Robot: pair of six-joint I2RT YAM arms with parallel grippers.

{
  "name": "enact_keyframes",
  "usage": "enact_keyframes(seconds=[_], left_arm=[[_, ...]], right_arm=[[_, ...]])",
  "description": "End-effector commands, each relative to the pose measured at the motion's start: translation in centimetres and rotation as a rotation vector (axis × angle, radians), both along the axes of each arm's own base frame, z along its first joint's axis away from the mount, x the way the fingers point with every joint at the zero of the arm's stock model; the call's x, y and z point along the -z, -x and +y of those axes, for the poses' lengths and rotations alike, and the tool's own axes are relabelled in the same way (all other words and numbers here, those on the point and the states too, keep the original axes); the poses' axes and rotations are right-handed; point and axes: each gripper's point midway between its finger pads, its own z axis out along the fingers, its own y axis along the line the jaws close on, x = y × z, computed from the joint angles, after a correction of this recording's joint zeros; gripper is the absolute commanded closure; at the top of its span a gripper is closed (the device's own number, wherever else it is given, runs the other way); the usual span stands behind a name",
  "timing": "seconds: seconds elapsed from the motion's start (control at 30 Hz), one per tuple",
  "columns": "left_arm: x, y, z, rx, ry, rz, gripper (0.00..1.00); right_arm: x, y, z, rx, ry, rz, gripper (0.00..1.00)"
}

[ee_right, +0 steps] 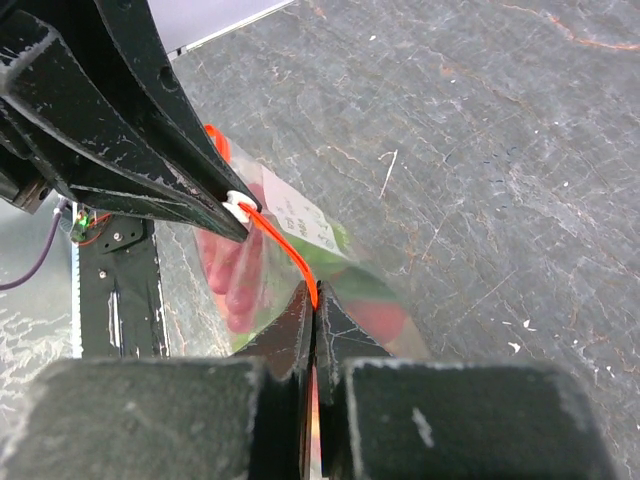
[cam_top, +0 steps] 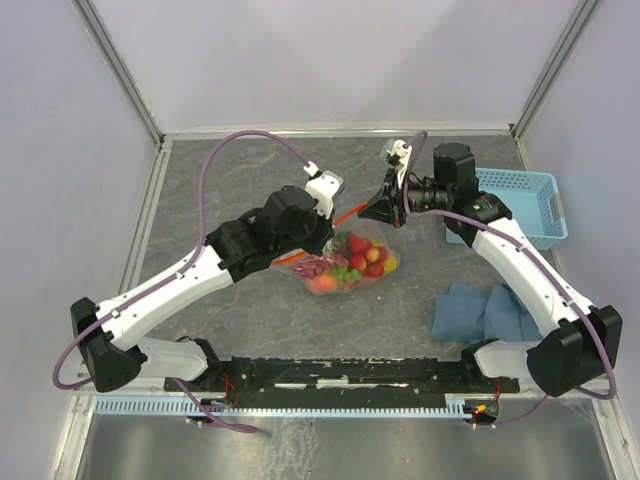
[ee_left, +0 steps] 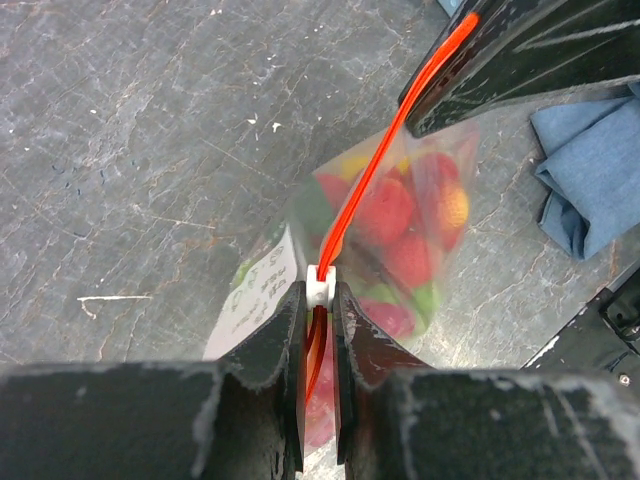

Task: Place the food in the zip-top bag and seal the zipper
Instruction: Zip the zipper food storage bag at the center of the board.

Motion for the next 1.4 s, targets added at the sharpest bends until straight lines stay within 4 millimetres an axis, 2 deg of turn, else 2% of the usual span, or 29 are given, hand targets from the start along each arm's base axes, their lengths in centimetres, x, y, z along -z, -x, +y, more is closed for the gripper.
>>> enact_keyframes(seconds=[0.0, 0.13, 0.47, 0.57, 0.63, 0.67, 0.73, 0.8, 0.87, 1.03, 1.2, 1.37], left_arm=[[0.3, 0.5, 2.7, -0.086, -0.026, 0.027, 0.97], [0.4, 1.1, 3.4, -0.089, -0.029, 0.032, 0.97], [2.5, 2.1, 5.3, -0.123, -0.068, 0.068, 0.97], [2.1, 2.0, 5.0, -0.106, -0.065, 0.058, 0.97], [1.6, 1.8, 4.4, -0.078, -0.056, 0.043, 0.97], [1.5, 1.8, 4.1, -0.064, -0.056, 0.041, 0.97], [1.0, 1.7, 3.4, -0.032, -0.054, 0.037, 0.97], [1.0, 1.6, 2.7, -0.006, -0.055, 0.044, 0.97], [1.0, 1.7, 2.2, 0.018, -0.050, 0.049, 0.97], [0.6, 1.9, 1.2, 0.063, -0.024, 0.055, 0.97], [0.3, 1.8, 0.9, 0.068, -0.025, 0.050, 0.97], [0.4, 1.5, 0.7, 0.063, -0.028, 0.051, 0.97]], right_arm=[[-2.6, -2.0, -1.5, 0.134, -0.027, -0.101, 0.98], [-1.9, -2.2, -2.0, 0.176, -0.020, -0.076, 0.98], [-0.3, -2.6, -3.0, 0.249, -0.001, -0.043, 0.98], [0.4, -2.5, -3.0, 0.238, 0.008, -0.037, 0.98], [0.5, -1.7, -2.4, 0.174, -0.008, -0.034, 0.98], [0.5, -1.5, -2.1, 0.154, -0.017, -0.031, 0.93], [0.4, -0.8, -1.6, 0.092, -0.033, -0.024, 0.72], [0.5, -0.4, -1.2, 0.051, -0.038, -0.036, 0.56], [0.7, -0.3, -0.8, 0.015, -0.041, -0.055, 0.47], [1.5, -0.3, 0.4, -0.067, -0.045, -0.065, 0.33], [2.0, 0.3, 1.8, -0.170, -0.041, -0.064, 0.32], [3.1, 1.8, 2.7, -0.247, -0.013, -0.062, 0.39]])
